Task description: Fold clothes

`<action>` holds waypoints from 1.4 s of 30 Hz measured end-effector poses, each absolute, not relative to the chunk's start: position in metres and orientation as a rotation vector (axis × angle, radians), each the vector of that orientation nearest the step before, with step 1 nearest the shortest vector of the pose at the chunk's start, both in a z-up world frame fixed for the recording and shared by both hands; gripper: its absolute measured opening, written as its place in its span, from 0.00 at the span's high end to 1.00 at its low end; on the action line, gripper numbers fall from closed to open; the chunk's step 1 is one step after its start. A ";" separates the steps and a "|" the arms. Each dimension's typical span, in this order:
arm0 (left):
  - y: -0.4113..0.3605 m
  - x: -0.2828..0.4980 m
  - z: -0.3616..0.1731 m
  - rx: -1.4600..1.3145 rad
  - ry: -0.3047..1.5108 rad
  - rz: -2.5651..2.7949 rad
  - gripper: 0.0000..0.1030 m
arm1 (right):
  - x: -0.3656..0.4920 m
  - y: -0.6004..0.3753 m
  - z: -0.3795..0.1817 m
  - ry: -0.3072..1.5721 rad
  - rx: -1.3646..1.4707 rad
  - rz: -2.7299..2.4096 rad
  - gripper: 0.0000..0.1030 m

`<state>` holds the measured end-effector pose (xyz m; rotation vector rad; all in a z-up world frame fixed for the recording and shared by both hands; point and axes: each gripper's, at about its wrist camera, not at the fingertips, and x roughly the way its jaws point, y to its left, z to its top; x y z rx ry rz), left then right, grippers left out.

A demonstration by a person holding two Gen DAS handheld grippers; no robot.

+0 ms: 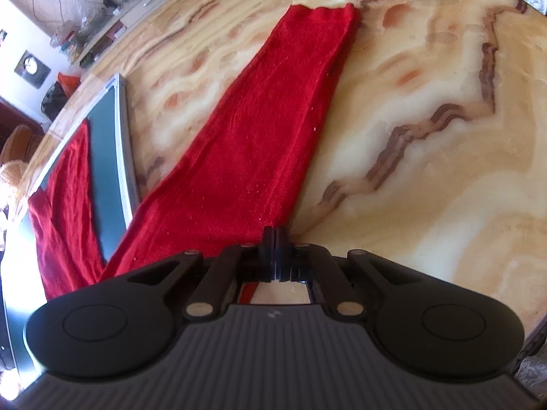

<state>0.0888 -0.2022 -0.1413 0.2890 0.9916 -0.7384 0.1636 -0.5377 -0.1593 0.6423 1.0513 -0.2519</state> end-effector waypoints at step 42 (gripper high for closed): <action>-0.198 0.085 -0.143 0.297 0.986 -0.739 0.07 | 0.097 -0.500 -0.140 1.034 0.807 -0.082 0.97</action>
